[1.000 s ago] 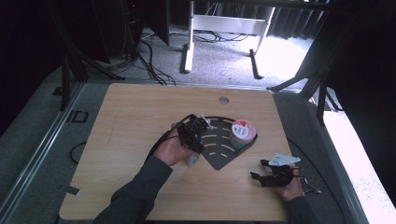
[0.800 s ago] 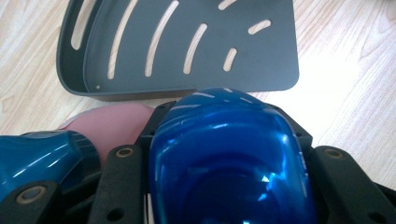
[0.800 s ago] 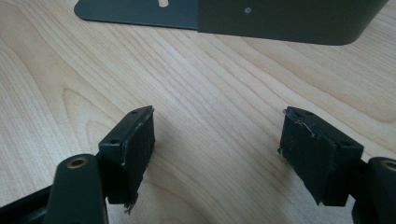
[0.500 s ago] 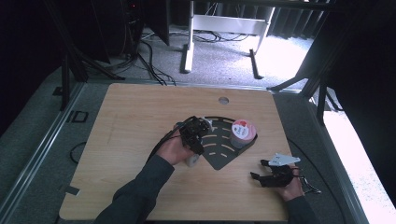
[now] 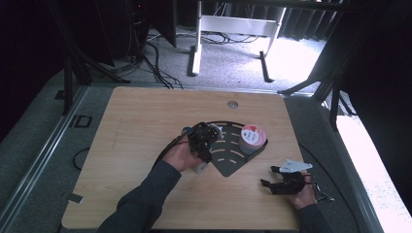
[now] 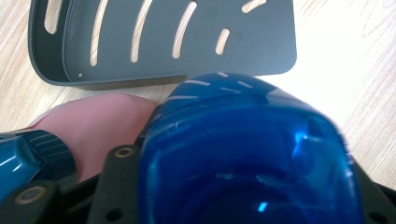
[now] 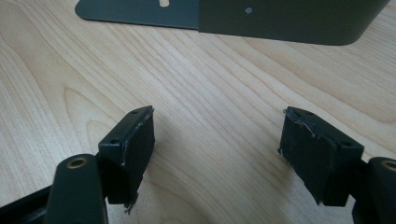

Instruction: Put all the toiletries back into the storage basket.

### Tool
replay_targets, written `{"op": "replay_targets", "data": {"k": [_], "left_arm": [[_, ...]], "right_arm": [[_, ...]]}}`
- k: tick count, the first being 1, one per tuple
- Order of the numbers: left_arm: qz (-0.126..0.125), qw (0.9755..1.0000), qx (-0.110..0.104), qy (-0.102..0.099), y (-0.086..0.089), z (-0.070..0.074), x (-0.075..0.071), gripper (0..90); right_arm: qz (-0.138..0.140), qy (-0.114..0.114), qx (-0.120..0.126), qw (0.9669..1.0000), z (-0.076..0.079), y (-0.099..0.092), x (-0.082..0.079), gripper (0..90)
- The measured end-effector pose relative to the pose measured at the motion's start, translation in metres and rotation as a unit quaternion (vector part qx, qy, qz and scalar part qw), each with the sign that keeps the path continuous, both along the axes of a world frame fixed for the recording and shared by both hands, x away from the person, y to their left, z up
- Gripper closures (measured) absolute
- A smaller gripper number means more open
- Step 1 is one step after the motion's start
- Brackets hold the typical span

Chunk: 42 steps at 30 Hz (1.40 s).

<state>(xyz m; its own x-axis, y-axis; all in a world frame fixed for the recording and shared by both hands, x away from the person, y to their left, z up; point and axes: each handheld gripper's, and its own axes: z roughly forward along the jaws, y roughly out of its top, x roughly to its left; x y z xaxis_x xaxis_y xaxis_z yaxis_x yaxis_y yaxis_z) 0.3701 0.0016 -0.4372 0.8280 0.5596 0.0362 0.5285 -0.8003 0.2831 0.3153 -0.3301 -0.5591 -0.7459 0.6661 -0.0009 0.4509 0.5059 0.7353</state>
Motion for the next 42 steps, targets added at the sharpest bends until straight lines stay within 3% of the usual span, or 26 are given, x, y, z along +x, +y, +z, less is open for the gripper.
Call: {"op": "replay_targets", "data": {"k": [4, 14, 21, 28, 42], "left_arm": [[-0.009, 0.9999, -0.002, 0.012, -0.0016, 0.0002, -0.0027, 52.6], [-0.018, 0.9998, 0.011, 0.005, -0.0047, 0.0002, -0.0029, 45.9], [-0.018, 0.9992, 0.011, 0.035, -0.0031, 0.0003, 0.0011, 47.3], [-0.009, 0.9991, 0.02, 0.037, -0.0041, 0.0011, 0.0036, 52.6], [-0.003, 0.9995, 0.01, 0.029, -0.0056, 0.0018, 0.0045, 54.4]], "right_arm": [[0.001, 0.0, 0.0, 1.0, 0.0, 0.0, 0.0001, 25.9], [0.001, 0.0, 0.0, 1.0, 0.0, 0.0, 0.0001, 25.9], [0.001, 0.0, 0.0, 1.0, 0.0, 0.0, 0.0001, 25.9], [0.002, 0.0, 0.0, 1.0, 0.0, 0.0, 0.0001, 25.9], [0.003, 0.0, 0.0, 1.0, 0.0, -0.0001, 0.0002, 25.9]]}}
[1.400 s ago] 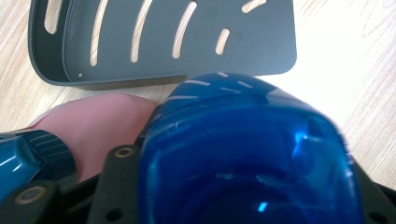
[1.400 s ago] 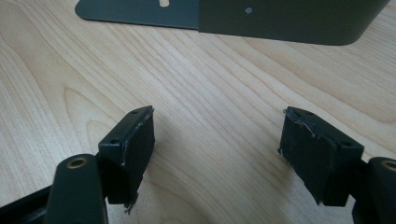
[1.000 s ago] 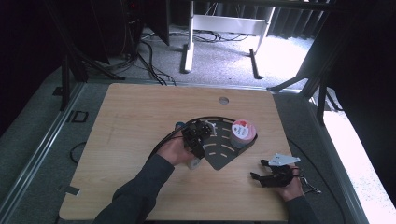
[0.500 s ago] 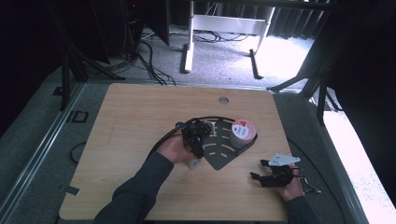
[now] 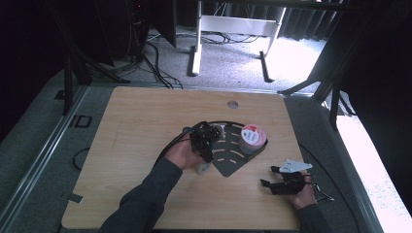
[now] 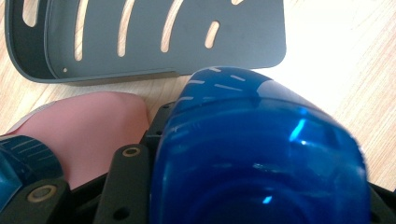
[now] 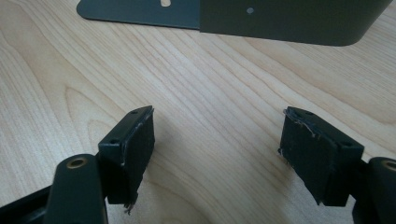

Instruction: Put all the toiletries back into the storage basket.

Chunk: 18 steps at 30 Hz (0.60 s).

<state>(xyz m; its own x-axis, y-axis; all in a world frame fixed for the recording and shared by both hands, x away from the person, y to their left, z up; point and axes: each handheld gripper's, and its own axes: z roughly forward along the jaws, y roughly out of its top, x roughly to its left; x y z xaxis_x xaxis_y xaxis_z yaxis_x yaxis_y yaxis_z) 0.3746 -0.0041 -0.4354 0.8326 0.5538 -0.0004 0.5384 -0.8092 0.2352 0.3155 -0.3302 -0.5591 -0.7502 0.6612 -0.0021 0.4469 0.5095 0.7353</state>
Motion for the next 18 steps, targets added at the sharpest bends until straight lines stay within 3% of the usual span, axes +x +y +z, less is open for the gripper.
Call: {"op": "replay_targets", "data": {"k": [18], "left_arm": [[-0.004, 0.9998, -0.018, -0.004, -0.003, 0.0095, 0.001, 54.7]], "right_arm": [[0.001, 0.0, 0.0, 1.0, 0.0, 0.0, 0.0001, 25.9]]}}
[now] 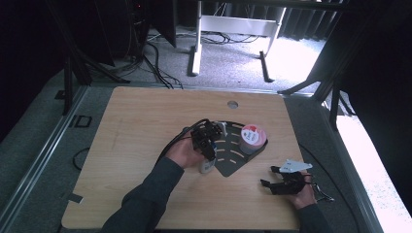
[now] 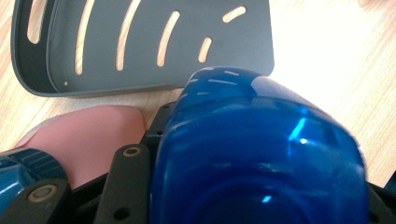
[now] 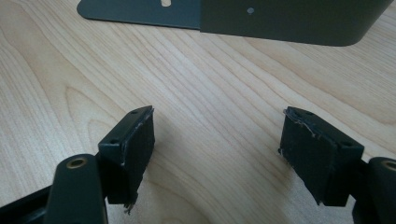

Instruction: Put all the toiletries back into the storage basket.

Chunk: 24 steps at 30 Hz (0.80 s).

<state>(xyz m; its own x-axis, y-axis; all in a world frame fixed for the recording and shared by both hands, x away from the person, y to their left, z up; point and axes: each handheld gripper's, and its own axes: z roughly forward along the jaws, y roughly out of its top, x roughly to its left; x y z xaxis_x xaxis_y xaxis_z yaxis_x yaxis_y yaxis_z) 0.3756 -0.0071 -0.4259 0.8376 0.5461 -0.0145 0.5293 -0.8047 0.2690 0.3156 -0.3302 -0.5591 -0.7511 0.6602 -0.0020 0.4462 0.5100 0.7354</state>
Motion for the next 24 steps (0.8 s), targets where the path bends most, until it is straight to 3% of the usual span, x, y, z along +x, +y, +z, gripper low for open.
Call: {"op": "replay_targets", "data": {"k": [15, 24], "left_arm": [[0.005, 0.9999, -0.006, -0.008, -0.005, 0.002, 0.004, 54.8], [0.021, 0.9994, -0.025, -0.015, -0.01, 0.003, 0.01, 54.9]], "right_arm": [[0.001, 0.0, 0.0, 1.0, 0.0, 0.0, 0.0, 25.9], [0.001, 0.0, 0.0, 1.0, 0.0, 0.0, 0.0, 25.8]]}}
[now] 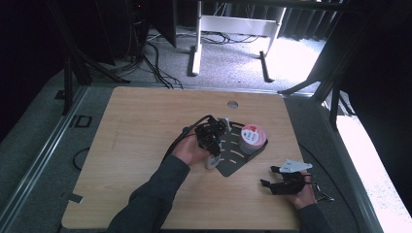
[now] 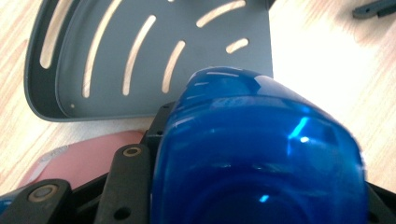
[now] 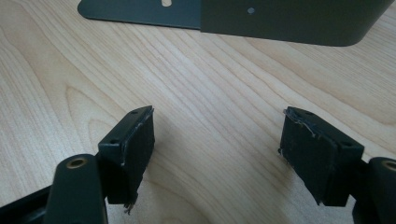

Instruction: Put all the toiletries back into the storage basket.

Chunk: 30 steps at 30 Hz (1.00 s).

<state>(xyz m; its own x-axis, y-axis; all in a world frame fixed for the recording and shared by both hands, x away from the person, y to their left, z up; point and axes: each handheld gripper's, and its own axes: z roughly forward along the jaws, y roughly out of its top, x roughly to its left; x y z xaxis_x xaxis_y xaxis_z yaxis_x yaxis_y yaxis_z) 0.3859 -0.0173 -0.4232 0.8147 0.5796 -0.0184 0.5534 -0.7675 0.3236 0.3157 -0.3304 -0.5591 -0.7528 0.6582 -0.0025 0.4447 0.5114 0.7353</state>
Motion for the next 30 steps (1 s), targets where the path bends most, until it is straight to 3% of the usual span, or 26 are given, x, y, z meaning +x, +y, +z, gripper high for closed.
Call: {"op": "replay_targets", "data": {"k": [13, 25, 30], "left_arm": [[0.012, 0.9998, -0.015, -0.005, -0.002, 0.0, 0.005, 54.9], [0.029, 0.9987, -0.029, -0.03, -0.009, 0.001, 0.009, 55.0], [0.027, 0.9983, -0.025, -0.045, -0.013, -0.001, 0.009, 55.0]], "right_arm": [[0.0, 0.0, 0.0, 1.0, 0.0, 0.0, 0.0, 25.8], [0.0, 0.0, 0.0, 1.0, 0.0, 0.0, 0.0, 25.7], [0.0, 0.0, 0.0, 1.0, 0.0, 0.0, 0.0, 25.7]]}}
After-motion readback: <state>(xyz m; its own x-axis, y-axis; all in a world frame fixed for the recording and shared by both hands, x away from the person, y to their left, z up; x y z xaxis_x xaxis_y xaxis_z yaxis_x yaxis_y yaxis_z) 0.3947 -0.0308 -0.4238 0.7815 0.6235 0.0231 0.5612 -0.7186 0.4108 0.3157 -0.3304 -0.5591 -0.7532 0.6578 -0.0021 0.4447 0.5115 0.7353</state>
